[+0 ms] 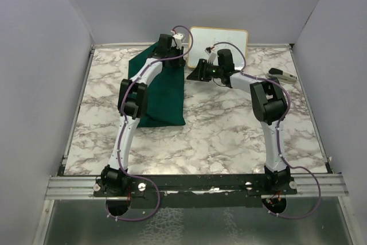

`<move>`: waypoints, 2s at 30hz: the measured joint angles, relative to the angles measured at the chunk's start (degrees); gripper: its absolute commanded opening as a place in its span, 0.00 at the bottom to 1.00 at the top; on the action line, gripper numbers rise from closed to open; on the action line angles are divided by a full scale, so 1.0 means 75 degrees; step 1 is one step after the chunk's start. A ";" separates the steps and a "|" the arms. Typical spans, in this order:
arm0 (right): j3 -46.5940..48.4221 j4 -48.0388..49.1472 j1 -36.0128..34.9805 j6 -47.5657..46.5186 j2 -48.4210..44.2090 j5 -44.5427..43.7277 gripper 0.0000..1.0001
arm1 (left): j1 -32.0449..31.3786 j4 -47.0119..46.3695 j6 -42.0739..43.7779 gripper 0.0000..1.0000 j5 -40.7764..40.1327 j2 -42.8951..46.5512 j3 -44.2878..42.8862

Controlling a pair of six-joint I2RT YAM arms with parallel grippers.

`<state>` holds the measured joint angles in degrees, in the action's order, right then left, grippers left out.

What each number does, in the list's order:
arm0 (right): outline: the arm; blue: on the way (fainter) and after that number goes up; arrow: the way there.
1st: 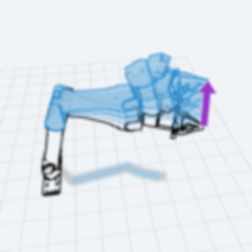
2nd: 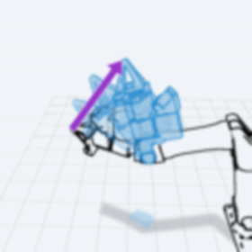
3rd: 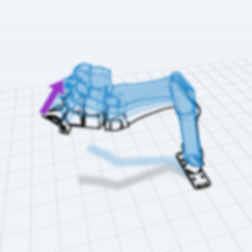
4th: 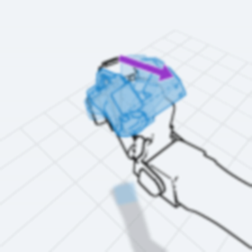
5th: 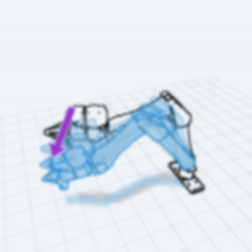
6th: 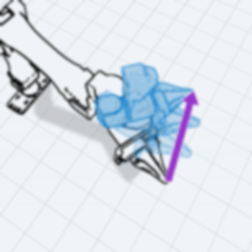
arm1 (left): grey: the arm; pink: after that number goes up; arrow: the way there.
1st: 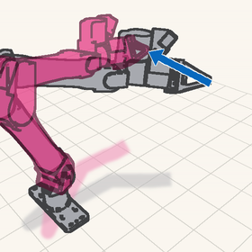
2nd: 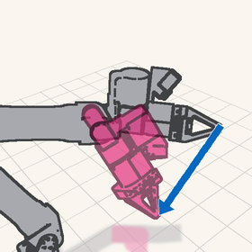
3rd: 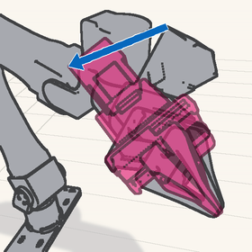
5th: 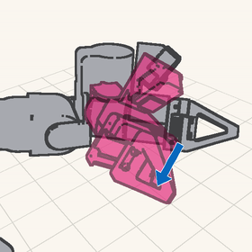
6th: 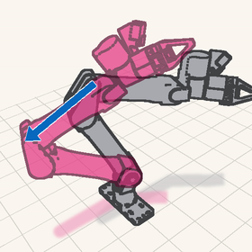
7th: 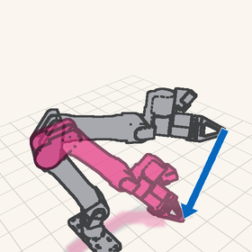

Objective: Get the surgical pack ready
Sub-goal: Pack the surgical kit at the center of the board.

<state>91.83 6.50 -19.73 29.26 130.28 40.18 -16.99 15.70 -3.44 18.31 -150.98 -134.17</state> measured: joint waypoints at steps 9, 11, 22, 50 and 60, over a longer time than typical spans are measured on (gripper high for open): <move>0.0452 0.1055 -0.0178 0.1749 0.1239 0.0125 0.42 | 0.0020 -0.0262 -0.0297 0.07 0.0029 -0.0175 -0.0012; 0.0612 0.1244 -0.0210 0.2060 0.1381 0.0044 0.40 | 0.0047 -0.0350 -0.0399 0.05 0.0038 -0.0178 -0.0009; 0.0705 0.1795 -0.0332 0.3410 0.1702 -0.0676 0.17 | 0.0248 -0.0930 -0.1020 0.00 0.0239 -0.0181 0.0251; 0.1061 -0.0332 -0.0367 0.1055 0.0828 -0.0344 0.48 | 0.1705 0.0831 -0.0697 0.54 0.0318 0.3246 0.2868; 0.0128 -0.0245 -0.0356 0.0772 0.0119 0.0755 0.83 | 0.3771 -0.0137 -0.1702 0.60 0.1620 0.5272 0.6968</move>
<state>92.79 4.67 -22.39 35.05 131.17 45.84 11.29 14.68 -16.21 30.46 -111.44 -81.91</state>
